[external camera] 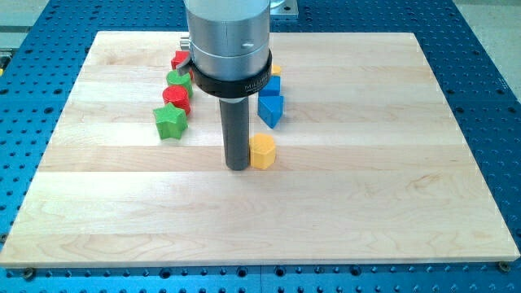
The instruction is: Place the hexagon below the triangle
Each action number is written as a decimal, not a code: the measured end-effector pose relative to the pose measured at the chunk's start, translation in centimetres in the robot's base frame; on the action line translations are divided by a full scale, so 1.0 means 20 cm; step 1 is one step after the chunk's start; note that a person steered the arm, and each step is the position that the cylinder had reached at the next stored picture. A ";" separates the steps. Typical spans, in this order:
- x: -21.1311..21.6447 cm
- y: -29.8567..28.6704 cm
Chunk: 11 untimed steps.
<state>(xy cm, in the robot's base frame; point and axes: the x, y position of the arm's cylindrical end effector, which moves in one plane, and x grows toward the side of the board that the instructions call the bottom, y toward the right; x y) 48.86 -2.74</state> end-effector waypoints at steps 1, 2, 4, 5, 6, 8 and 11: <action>-0.03 0.04; -0.02 0.04; 0.15 0.10; 0.05 0.21; -0.12 0.23; -0.04 0.37; -0.03 0.86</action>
